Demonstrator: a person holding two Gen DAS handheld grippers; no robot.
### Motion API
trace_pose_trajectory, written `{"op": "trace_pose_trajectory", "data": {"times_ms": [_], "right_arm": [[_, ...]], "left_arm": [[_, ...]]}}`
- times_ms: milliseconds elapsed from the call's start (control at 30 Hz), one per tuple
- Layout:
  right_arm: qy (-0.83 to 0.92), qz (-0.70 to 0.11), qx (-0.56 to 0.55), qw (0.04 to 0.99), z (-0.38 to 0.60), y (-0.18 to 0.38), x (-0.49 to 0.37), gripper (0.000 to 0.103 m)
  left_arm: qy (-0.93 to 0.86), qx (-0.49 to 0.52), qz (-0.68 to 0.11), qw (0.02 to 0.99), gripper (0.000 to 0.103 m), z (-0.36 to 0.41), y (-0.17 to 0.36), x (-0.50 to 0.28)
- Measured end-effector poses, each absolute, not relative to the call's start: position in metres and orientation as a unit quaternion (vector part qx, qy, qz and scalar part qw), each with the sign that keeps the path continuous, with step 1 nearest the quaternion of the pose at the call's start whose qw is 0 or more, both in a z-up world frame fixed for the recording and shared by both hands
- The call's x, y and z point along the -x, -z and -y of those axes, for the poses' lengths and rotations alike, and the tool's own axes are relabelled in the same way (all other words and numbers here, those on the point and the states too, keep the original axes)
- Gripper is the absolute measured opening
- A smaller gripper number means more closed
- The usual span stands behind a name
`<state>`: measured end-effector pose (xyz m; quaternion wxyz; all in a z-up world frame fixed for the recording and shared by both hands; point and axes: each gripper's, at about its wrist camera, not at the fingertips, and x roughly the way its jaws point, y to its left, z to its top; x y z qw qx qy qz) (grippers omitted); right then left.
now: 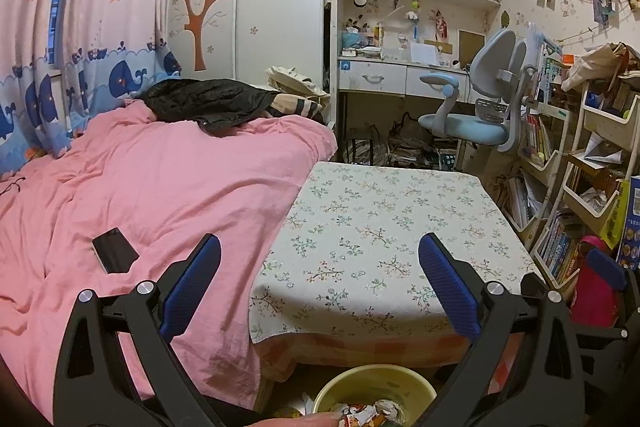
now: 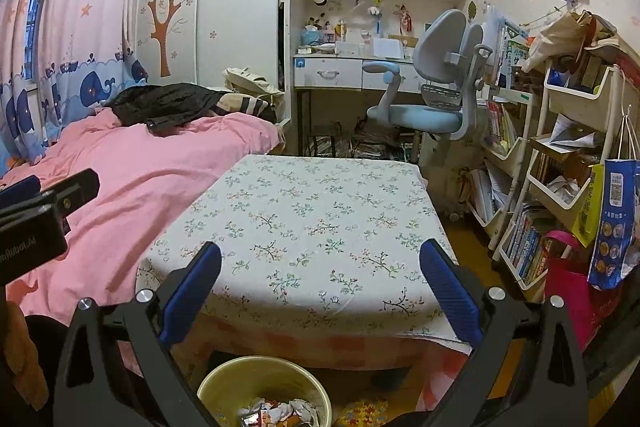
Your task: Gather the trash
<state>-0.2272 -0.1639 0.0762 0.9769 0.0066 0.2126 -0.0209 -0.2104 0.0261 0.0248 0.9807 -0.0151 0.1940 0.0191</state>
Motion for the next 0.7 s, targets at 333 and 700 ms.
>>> {"op": "trace_pose_trajectory", "data": {"times_ms": [333, 700], "right_arm": [[0.022, -0.212, -0.009, 0.977, 0.1639, -0.0784, 0.2257, 0.095], [0.022, -0.216, -0.012, 0.976, 0.1647, -0.0778, 0.2228, 0.095]], "left_arm": [[-0.023, 0.008, -0.201, 0.979, 0.096, -0.0254, -0.0272, 0.2073], [-0.02, 0.003, -0.209, 0.978, 0.096, -0.021, -0.0266, 0.2053]]}}
